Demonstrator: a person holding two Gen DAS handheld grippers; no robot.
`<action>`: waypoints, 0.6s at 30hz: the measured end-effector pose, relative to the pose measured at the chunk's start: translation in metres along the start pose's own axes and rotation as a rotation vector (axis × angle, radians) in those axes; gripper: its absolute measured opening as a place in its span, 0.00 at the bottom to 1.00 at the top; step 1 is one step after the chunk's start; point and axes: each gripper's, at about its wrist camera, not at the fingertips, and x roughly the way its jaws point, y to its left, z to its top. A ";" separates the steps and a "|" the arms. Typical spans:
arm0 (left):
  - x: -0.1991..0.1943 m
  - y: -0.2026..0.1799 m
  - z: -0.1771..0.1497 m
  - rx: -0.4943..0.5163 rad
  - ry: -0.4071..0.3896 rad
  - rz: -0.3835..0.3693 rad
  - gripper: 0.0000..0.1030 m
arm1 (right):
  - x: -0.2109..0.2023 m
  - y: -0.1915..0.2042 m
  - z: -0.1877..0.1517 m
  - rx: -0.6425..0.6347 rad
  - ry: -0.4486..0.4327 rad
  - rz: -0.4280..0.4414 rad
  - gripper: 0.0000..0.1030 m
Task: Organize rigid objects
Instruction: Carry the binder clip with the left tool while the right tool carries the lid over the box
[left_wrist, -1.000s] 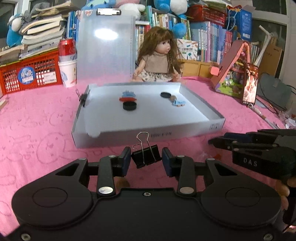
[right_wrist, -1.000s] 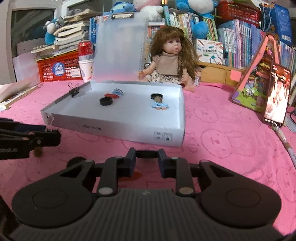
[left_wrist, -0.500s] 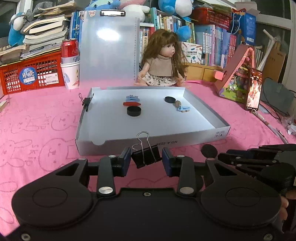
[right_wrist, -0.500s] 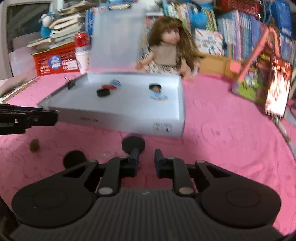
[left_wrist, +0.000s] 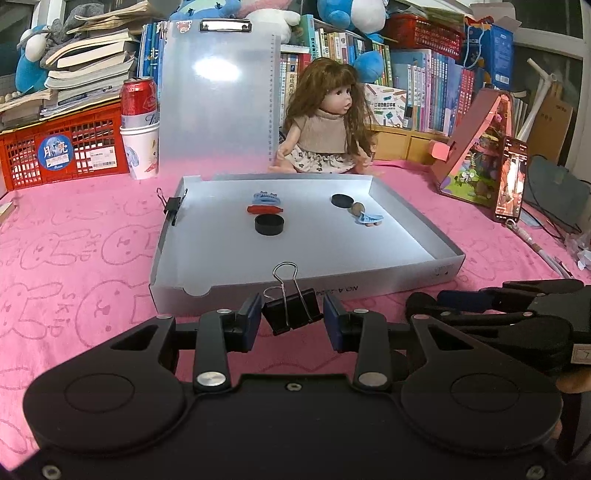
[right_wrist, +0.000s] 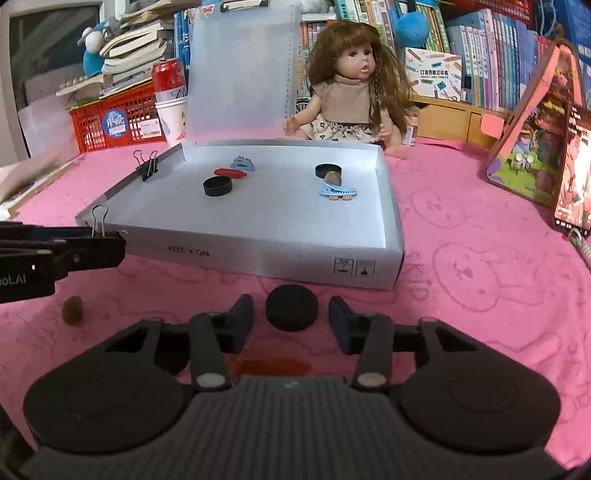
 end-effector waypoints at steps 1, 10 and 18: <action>0.001 0.001 0.001 -0.002 0.001 0.000 0.34 | 0.000 0.000 0.000 0.004 0.001 0.004 0.34; 0.012 0.009 0.017 -0.033 0.003 -0.007 0.34 | -0.019 0.006 0.011 -0.041 -0.053 0.018 0.34; 0.031 0.017 0.043 -0.061 0.008 -0.016 0.34 | -0.015 -0.002 0.044 -0.026 -0.092 -0.003 0.34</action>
